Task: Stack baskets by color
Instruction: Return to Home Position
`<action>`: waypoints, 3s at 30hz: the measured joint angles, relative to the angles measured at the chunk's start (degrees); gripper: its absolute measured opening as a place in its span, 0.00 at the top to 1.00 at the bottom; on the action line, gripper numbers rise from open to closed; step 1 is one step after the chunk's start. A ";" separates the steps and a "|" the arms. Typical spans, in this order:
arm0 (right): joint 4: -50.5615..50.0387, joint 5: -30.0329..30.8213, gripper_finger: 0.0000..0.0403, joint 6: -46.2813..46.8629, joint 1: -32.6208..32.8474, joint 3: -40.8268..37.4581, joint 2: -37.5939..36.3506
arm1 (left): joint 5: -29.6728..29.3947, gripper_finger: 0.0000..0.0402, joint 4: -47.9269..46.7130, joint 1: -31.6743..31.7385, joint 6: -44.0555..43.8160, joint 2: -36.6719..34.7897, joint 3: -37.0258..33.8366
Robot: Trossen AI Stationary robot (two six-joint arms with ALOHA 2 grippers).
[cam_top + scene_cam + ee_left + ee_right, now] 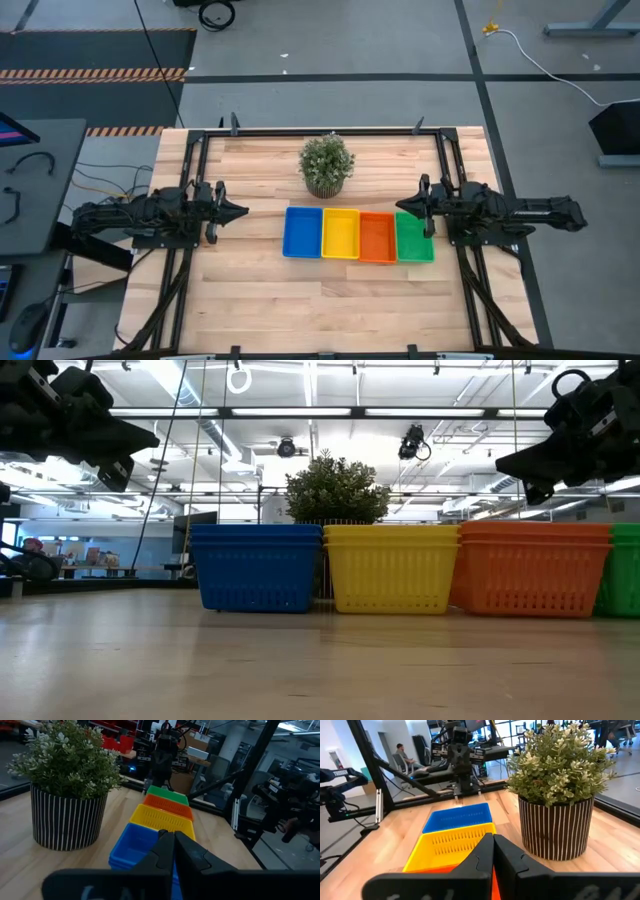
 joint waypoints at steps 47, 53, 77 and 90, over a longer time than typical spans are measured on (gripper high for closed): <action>1.64 0.08 0.97 0.05 0.00 -0.04 -4.22 | -0.90 0.95 7.23 -1.46 0.03 0.00 -3.87; 1.64 0.08 0.97 0.05 0.00 -0.04 -4.22 | -0.89 0.93 7.29 -1.45 0.02 0.00 -3.87; 1.60 0.07 0.97 0.05 0.00 -0.04 -4.20 | -1.19 0.92 7.52 -1.28 9.90 0.00 -3.91; 1.46 0.78 0.97 0.03 0.02 -0.04 -3.98 | -1.70 0.92 7.78 -1.28 13.56 0.39 -3.78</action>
